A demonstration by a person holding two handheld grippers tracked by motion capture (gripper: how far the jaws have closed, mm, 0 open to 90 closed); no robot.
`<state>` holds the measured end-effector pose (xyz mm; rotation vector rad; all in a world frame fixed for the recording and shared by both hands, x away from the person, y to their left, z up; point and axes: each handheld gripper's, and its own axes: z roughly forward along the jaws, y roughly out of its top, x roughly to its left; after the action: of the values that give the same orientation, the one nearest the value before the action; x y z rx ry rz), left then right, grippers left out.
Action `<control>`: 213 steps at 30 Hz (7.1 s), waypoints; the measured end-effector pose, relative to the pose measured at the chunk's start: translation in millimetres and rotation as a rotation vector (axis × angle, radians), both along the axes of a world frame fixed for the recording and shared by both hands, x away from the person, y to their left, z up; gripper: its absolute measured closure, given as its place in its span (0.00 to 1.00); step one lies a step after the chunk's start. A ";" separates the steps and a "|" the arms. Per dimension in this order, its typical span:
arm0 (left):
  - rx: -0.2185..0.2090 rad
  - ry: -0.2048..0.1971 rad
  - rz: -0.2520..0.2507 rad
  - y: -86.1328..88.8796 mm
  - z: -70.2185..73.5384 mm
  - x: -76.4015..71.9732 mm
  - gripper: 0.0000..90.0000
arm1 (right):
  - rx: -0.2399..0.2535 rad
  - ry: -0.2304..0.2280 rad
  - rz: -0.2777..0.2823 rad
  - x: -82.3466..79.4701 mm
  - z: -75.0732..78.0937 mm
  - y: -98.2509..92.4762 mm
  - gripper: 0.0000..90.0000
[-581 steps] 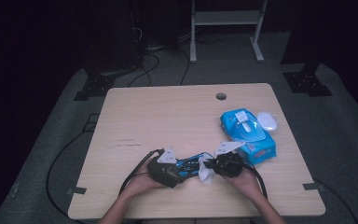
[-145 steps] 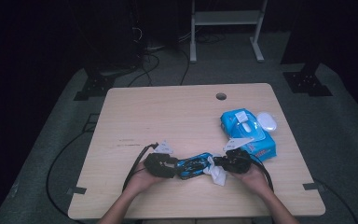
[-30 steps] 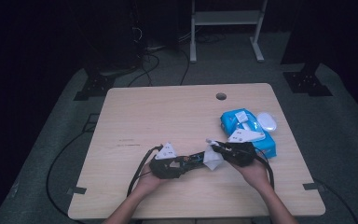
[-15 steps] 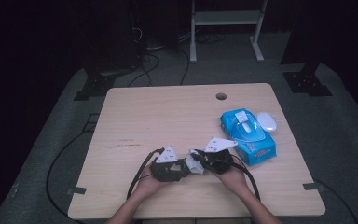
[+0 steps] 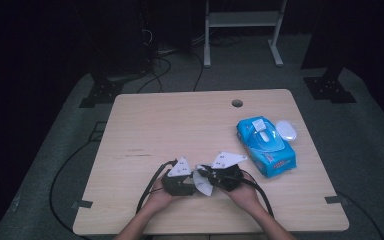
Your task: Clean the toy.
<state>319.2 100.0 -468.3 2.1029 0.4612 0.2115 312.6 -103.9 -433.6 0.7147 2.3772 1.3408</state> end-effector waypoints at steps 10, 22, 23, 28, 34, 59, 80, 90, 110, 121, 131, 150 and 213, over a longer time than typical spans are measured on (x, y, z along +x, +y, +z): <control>-0.011 0.013 0.002 1.2 -0.9 0.3 0.64 | 0.053 0.042 0.002 0.7 -3.1 -3.9 0.90; -0.010 0.017 -0.009 1.2 -0.9 -0.9 0.64 | 0.067 0.062 0.006 -3.3 -3.3 -6.1 0.90; -0.005 0.014 -0.014 1.4 -0.6 -0.9 0.64 | 0.048 0.048 0.018 -6.1 -2.6 -2.5 0.90; -0.010 0.013 -0.016 0.9 -1.1 -2.1 0.64 | -0.016 -0.003 -0.043 -2.2 -0.4 -15.0 0.90; 0.007 0.014 -0.030 -0.8 -2.4 -2.2 0.63 | 0.019 0.010 -0.127 4.2 -1.6 -40.6 0.90; 0.032 -0.035 0.008 -2.8 2.2 -2.7 0.65 | 0.031 0.002 -0.188 8.9 -2.2 -61.0 0.90; 0.047 -0.036 0.006 -3.5 4.6 -2.3 0.65 | 0.024 -0.003 -0.206 12.3 0.5 -61.3 0.90; -0.002 -0.001 0.015 -0.4 7.1 1.8 0.58 | 0.074 0.039 -0.288 19.6 -5.2 -83.0 0.90; 0.024 -0.041 -0.029 -0.9 6.4 -2.1 0.63 | 0.071 0.032 -0.186 9.2 4.2 -63.0 0.91; 0.035 -0.043 -0.035 0.3 6.7 -1.3 0.63 | 0.043 0.052 -0.204 12.9 -1.6 -69.2 0.91; 0.023 -0.042 -0.021 -0.9 5.0 -1.0 0.63 | 0.019 0.020 -0.125 1.8 0.6 -33.0 0.91; 0.034 -0.047 -0.031 -1.0 5.6 -0.4 0.63 | -0.004 -0.022 -0.221 8.1 -0.4 -57.9 0.91; 0.003 -0.007 0.014 8.1 7.3 21.2 0.57 | 0.046 0.024 -0.209 16.0 -2.8 -51.4 0.91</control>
<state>340.4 108.1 -461.0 2.1016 0.4718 0.2278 328.6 -155.3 -436.4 0.9678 2.2246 1.3078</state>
